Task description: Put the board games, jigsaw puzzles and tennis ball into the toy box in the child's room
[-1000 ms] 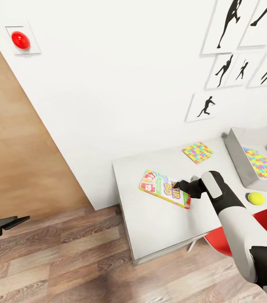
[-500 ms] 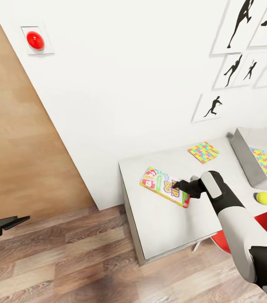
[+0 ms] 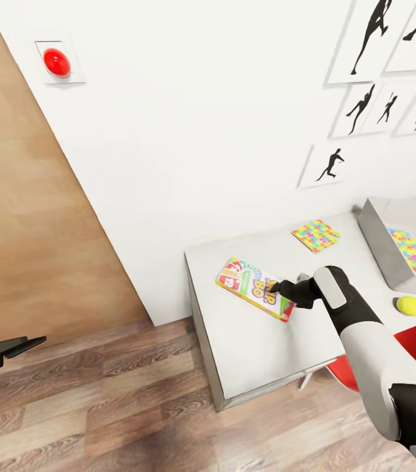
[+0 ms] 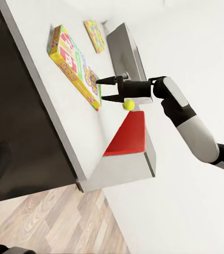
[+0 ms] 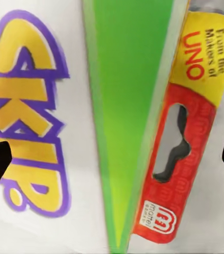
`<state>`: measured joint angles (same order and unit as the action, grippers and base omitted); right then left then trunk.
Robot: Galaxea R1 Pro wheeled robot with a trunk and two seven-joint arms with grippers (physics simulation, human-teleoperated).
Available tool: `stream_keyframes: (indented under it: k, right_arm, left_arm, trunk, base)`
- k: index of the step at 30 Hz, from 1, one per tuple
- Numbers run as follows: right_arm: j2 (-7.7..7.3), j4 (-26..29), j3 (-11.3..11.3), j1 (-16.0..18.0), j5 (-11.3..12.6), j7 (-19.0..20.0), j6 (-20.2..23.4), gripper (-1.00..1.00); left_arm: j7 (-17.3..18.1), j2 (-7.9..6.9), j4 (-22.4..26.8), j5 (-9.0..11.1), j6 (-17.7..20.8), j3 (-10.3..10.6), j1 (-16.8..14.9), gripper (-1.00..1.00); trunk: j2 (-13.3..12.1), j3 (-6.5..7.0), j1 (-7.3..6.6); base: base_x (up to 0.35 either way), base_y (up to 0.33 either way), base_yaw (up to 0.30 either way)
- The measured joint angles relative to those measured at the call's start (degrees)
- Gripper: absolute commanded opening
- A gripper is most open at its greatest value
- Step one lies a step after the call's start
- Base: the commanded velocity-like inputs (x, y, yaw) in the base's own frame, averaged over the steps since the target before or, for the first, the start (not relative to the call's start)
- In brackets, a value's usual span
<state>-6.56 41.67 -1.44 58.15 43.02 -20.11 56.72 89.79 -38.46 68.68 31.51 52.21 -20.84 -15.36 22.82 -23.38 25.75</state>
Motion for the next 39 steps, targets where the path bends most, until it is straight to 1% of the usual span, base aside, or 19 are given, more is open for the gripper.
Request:
stream_keyframes:
  k: [18, 29, 39]
  right_arm:
    - [-0.12, 0.2, 0.0, 0.0, 0.1, 0.1, 0.0, 1.00]
    - [-0.08, 0.4, -0.1, 0.0, 0.1, 0.1, 0.0, 1.00]
    - [-0.19, 0.4, -0.1, 0.0, 0.1, 0.1, 0.0, 1.00]
  left_arm:
    - [0.0, 0.01, 0.0, 0.0, 0.0, 0.0, 0.0, 1.00]
    - [0.0, 0.02, 0.0, 0.0, 0.0, 0.0, 0.0, 1.00]
    - [0.0, 0.03, 0.0, 0.1, 0.0, 0.0, 0.0, 1.00]
  trunk:
    - [0.0, 0.13, 0.00]
    - [0.0, 1.00, -0.01]
    - [0.0, 1.93, -0.02]
  base:
    - [-0.001, -0.013, 0.000]
    - [0.012, 0.000, 0.000]
    - [0.142, 0.000, 0.000]
